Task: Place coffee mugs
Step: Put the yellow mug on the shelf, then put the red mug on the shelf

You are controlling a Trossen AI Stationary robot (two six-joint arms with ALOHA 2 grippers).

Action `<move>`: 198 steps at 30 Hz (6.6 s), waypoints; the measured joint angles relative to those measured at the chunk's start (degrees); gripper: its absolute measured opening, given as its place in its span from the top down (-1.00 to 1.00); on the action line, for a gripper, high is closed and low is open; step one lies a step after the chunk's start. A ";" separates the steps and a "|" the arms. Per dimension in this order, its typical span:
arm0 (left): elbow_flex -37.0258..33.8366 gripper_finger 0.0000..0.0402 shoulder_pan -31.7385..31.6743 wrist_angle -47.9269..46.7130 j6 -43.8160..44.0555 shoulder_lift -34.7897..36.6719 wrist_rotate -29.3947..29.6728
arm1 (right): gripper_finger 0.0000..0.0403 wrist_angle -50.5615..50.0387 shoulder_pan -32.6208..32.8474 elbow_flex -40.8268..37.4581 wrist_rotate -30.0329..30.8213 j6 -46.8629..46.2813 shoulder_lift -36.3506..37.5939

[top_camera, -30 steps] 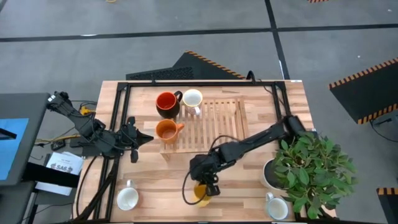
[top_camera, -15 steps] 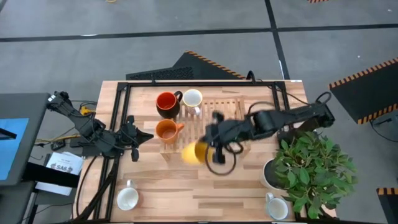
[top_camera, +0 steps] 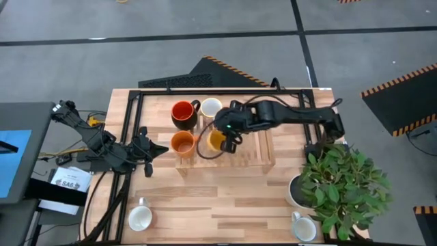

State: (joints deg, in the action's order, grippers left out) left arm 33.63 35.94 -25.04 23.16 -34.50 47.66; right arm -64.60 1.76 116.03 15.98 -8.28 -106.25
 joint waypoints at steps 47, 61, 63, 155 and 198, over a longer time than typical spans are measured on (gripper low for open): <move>0.00 1.00 0.00 0.00 -1.42 -0.02 1.01 | 0.40 0.94 -1.53 4.81 -2.35 1.28 -0.41; 0.77 1.00 0.00 -0.03 -3.41 0.09 1.44 | 0.40 -16.41 -1.54 5.20 8.34 -1.13 1.87; 1.71 1.00 0.00 0.00 -5.60 0.80 2.29 | 0.40 -16.37 -1.53 5.30 9.86 -1.57 3.73; 0.11 1.00 -50.25 15.02 -31.12 4.55 -43.80 | 0.40 26.86 -11.93 -46.18 3.59 4.29 39.09; 0.20 1.00 -50.23 8.93 -29.29 14.78 -43.91 | 0.92 50.69 -15.27 -61.74 -11.69 9.75 45.39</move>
State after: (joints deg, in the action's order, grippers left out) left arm 33.82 -14.28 -16.11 -6.13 -19.73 3.75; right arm -13.91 -13.52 54.28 4.29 1.47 -60.86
